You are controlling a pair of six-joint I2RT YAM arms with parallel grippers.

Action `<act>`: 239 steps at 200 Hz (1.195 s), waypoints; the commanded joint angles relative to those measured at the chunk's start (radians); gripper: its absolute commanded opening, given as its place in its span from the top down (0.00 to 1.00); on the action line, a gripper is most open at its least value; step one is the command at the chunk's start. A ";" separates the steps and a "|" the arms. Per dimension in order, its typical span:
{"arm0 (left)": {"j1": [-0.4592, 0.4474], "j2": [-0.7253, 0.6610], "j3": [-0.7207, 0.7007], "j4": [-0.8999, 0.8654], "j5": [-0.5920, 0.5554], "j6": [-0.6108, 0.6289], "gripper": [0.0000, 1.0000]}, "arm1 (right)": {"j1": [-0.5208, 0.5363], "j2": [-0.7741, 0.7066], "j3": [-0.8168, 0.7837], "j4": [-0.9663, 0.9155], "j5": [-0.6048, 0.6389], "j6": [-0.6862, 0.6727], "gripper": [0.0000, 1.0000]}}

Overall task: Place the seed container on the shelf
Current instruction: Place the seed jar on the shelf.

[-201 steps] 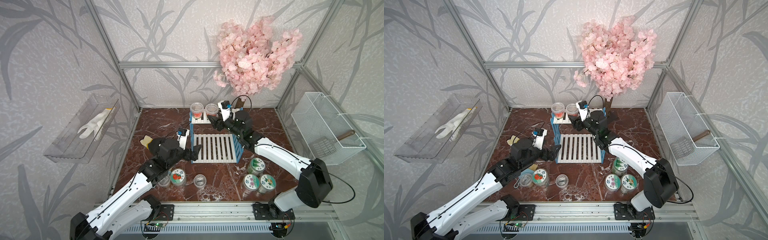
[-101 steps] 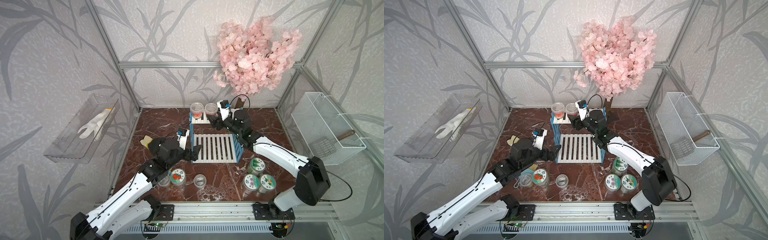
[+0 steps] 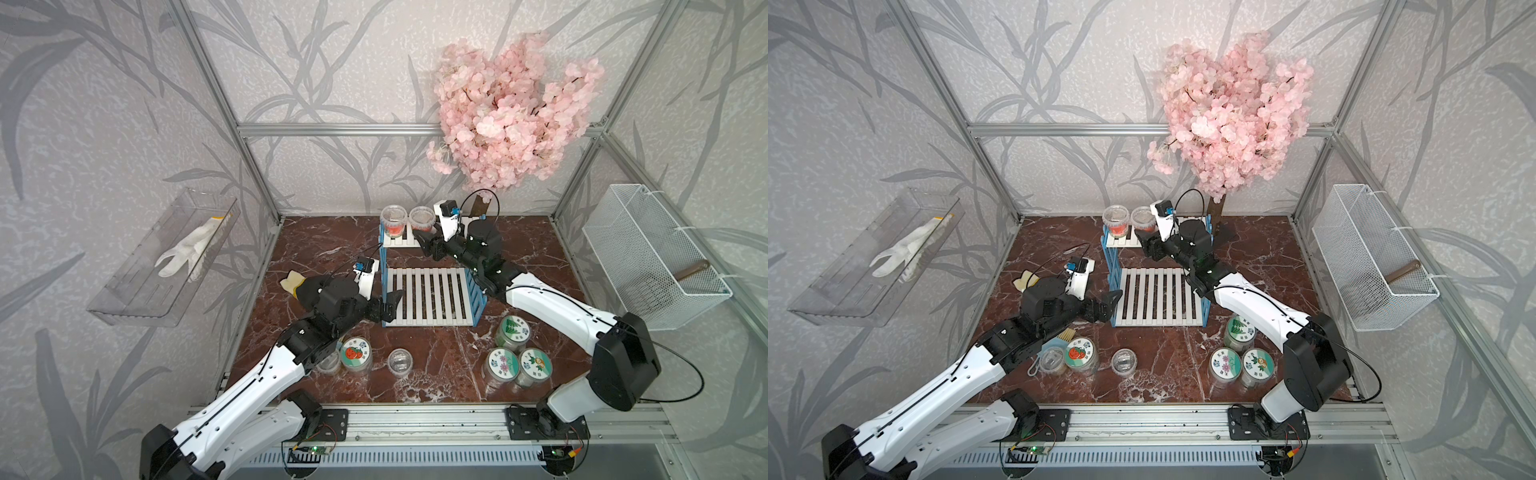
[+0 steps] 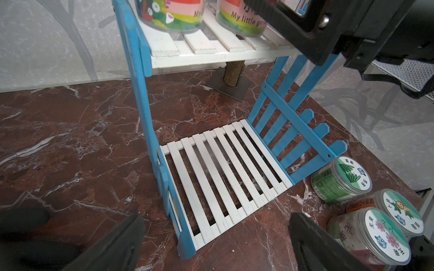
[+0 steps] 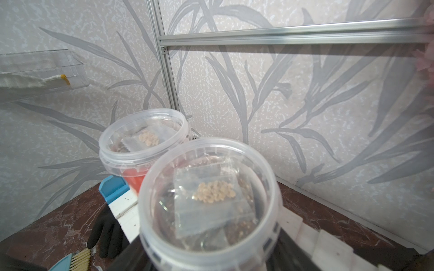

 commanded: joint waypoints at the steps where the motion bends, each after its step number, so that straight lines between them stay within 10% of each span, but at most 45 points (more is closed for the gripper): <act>1: 0.004 -0.018 -0.010 0.002 -0.011 0.006 0.00 | -0.006 0.008 0.035 0.004 0.018 -0.008 0.31; 239: 0.004 -0.020 -0.005 0.031 0.011 -0.001 0.00 | -0.006 0.021 0.054 -0.011 0.001 -0.002 0.33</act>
